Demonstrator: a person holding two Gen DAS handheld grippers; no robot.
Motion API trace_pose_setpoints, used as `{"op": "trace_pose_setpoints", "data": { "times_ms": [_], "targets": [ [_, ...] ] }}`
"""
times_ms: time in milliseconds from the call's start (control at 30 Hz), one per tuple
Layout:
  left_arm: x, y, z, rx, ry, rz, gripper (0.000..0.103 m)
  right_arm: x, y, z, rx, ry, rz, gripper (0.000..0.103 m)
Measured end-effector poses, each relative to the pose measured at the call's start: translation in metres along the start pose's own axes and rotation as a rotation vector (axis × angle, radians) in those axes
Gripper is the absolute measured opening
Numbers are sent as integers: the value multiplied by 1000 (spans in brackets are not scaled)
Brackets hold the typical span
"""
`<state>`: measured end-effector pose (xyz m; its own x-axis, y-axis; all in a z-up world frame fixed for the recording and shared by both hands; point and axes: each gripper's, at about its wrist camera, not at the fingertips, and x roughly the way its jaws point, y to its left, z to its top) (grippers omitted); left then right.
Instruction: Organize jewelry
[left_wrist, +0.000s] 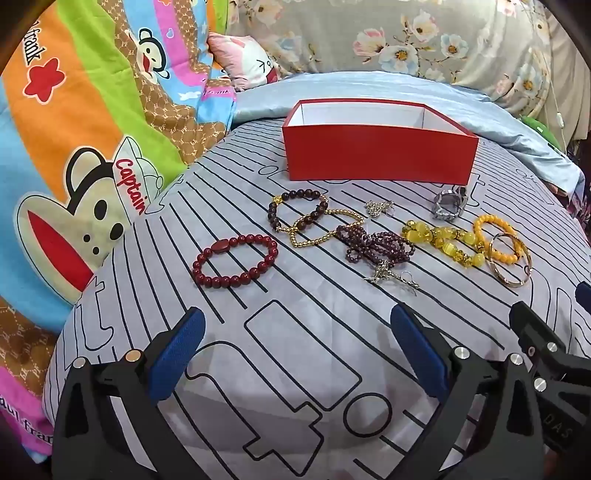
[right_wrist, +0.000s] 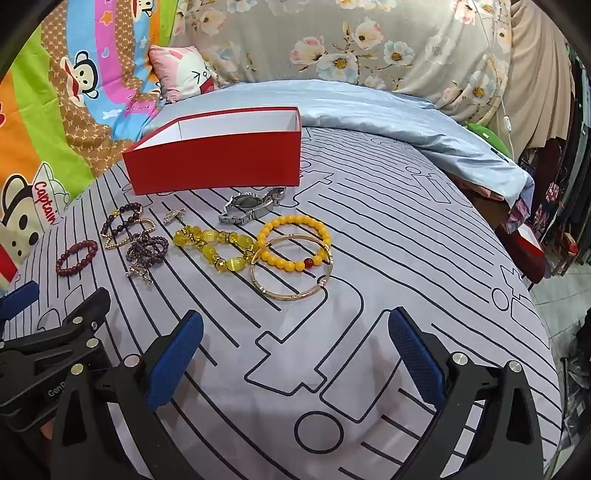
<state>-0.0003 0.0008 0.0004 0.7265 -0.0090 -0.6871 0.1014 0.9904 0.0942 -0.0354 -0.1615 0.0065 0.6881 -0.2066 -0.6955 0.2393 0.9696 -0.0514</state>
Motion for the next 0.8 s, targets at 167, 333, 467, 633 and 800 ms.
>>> {"op": "trace_pose_setpoints", "data": {
  "times_ms": [167, 333, 467, 633, 800],
  "targets": [
    [-1, 1, -1, -5, 3, -5, 96, 0, 0, 0, 4, 1, 5, 96],
    [0, 1, 1, -7, 11, -12, 96, 0, 1, -1, 0, 0, 0, 96],
    [3, 0, 3, -7, 16, -13, 96, 0, 0, -1, 2, -1, -2, 96],
    [5, 0, -1, -15, 21, -20, 96, 0, 2, -1, -3, 1, -2, 96],
    [7, 2, 0, -26, 24, -27, 96, 1, 0, -2, -4, 0, -3, 96]
  ]
}}
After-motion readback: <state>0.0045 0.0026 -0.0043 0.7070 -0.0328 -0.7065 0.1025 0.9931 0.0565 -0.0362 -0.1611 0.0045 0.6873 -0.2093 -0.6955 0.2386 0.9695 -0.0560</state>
